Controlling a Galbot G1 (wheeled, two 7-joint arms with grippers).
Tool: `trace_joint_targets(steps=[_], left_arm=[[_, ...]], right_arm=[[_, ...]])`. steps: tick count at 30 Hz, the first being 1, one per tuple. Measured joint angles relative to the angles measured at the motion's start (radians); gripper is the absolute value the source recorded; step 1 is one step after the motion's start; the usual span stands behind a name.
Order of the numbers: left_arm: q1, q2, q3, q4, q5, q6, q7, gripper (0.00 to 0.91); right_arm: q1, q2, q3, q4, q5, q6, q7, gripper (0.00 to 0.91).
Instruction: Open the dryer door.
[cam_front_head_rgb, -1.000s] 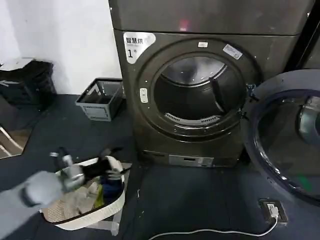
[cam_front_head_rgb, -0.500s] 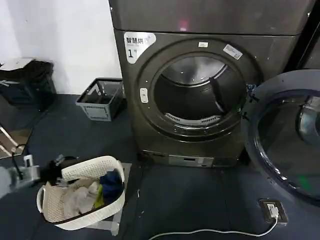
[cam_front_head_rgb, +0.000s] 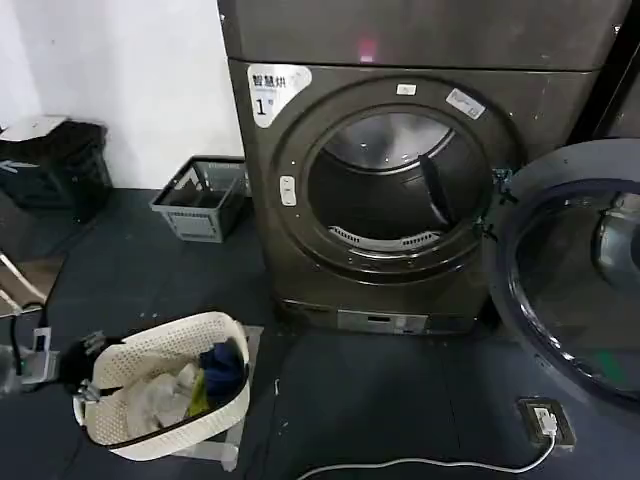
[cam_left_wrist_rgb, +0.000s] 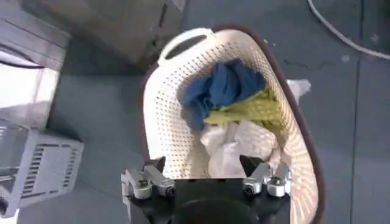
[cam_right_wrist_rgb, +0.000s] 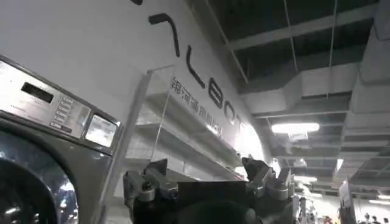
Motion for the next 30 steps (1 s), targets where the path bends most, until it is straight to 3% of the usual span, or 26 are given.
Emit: trace_joint_targets(steps=[30], left_arm=[[-0.003,0.009,-0.007,0.037,0.136,-0.036,0.041,0.907]], right_arm=[[-0.014,0.022,0.007,0.017,0.006,0.001,-0.001,0.907]])
